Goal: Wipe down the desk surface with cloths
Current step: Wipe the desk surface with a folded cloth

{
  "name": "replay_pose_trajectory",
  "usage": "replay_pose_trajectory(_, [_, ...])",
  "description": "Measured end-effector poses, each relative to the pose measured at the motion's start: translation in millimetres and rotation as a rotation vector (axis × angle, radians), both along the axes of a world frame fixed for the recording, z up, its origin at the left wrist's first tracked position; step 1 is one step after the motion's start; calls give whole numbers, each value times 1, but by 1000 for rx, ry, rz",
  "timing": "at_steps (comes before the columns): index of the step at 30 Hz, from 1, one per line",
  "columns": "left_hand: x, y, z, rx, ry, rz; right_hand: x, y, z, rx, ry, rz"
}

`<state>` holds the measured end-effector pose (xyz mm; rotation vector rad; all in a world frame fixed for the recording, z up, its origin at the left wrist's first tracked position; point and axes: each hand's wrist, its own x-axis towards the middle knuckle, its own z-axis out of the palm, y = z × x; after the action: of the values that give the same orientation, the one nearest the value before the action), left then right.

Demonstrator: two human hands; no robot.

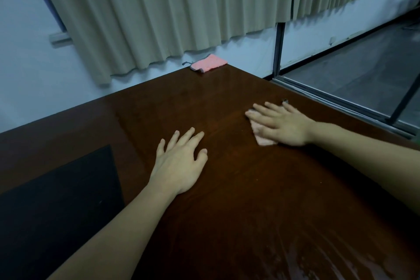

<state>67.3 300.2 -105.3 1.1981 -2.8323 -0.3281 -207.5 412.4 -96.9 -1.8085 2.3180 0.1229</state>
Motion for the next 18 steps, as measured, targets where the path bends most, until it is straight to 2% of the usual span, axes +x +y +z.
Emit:
replay_pose_trajectory(4, [1, 1, 1, 5, 7, 7, -45, -38, -2, -1, 25, -208])
replay_pose_trajectory(9, [1, 0, 1, 13, 15, 10, -54, -48, -3, -13, 7, -283])
replay_pose_trajectory(13, [2, 0, 1, 12, 26, 13, -28, -23, -2, 3, 13, -220])
replay_pose_trajectory(18, [3, 8, 5, -9, 20, -12, 29, 44, 0, 4, 6, 14])
